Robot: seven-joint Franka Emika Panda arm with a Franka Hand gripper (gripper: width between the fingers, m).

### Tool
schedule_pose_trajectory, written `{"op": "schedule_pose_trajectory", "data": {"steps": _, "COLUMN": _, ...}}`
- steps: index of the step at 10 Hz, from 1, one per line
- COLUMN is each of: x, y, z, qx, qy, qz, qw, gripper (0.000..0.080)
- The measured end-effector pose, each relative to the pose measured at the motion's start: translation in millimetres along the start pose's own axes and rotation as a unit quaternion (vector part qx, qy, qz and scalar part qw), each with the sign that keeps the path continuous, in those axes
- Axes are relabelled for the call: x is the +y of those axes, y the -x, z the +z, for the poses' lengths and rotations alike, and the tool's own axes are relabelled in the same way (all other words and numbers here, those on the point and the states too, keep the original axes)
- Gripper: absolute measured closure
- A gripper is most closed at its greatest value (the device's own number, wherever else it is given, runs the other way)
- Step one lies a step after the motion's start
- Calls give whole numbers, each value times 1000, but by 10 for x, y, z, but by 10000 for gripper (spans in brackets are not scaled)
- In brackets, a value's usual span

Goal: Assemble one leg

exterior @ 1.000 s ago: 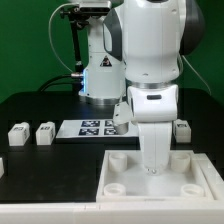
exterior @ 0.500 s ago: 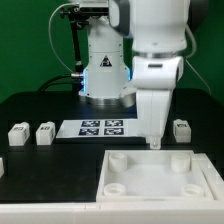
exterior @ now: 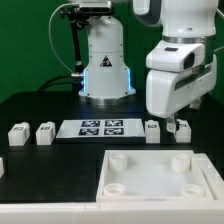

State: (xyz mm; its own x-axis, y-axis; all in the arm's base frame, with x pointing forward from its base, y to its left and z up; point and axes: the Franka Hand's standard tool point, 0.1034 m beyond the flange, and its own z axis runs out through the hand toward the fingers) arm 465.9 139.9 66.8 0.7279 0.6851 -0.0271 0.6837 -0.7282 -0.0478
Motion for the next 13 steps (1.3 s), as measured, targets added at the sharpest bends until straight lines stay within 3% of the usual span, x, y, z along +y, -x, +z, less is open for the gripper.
{"op": "schedule_pose_trajectory", "data": {"steps": 1, "x": -22, "y": 4, "z": 9, "qx": -1, "qy": -1, "qz": 59, "qw": 998, "gripper": 150}}
{"op": "schedule_pose_trajectory", "data": {"steps": 3, "x": -299, "y": 143, "z": 135, "qx": -13, "qy": -7, "qz": 215, "qw": 976, "gripper": 150}}
{"op": "schedule_pose_trajectory", "data": {"steps": 4, "x": -377, "y": 172, "z": 182, "qx": -8, "qy": -14, "qz": 295, "qw": 955, "gripper": 150}}
{"op": "schedule_pose_trajectory", "data": {"steps": 5, "x": -363, "y": 124, "z": 201, "qx": 8, "qy": -27, "qz": 372, "qw": 928, "gripper": 150}}
{"op": "schedule_pose_trajectory", "data": {"steps": 8, "x": -376, "y": 165, "z": 207, "qx": -21, "qy": -31, "qz": 344, "qw": 938, "gripper": 150}}
{"op": "schedule_pose_trajectory", "data": {"steps": 9, "x": -429, "y": 255, "z": 217, "qx": -94, "qy": -50, "qz": 353, "qw": 930, "gripper": 150}}
{"op": "schedule_pose_trajectory", "data": {"steps": 10, "x": -503, "y": 246, "z": 253, "qx": -161, "qy": -79, "qz": 377, "qw": 909, "gripper": 150}}
{"op": "schedule_pose_trajectory", "data": {"steps": 13, "x": -592, "y": 244, "z": 304, "qx": -332, "qy": -141, "qz": 379, "qw": 852, "gripper": 150}}
